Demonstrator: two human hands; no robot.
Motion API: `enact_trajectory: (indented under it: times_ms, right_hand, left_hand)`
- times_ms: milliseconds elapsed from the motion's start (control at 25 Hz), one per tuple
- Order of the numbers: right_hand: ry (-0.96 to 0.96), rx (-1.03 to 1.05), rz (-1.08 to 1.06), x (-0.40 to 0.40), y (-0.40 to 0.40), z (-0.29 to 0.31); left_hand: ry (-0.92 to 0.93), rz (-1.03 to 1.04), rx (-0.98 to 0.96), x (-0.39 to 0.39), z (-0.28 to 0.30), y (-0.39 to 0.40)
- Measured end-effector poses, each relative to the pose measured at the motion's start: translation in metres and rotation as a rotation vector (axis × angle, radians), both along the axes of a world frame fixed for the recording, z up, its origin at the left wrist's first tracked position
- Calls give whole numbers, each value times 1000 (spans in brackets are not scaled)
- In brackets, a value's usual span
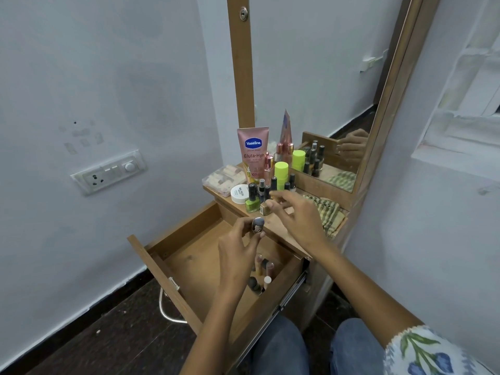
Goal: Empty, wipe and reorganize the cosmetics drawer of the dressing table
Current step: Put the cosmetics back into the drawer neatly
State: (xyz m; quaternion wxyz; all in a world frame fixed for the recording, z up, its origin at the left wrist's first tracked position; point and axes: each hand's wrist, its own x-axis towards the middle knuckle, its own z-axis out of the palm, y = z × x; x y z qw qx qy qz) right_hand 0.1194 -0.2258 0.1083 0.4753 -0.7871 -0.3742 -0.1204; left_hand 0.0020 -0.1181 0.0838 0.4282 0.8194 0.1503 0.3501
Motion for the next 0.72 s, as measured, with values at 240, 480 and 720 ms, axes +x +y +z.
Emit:
enact_trajectory:
  times_ms: [240, 480, 720]
  right_hand:
    - [-290, -257, -225, 21, 27, -10]
    - [-196, -39, -90, 4, 14, -4]
    - [209, -67, 192, -44, 21, -17]
  left_hand:
    - [61, 4, -123, -14, -9, 26]
    - [136, 51, -210, -30, -22, 46]
    - [169, 146, -225, -37, -44, 56]
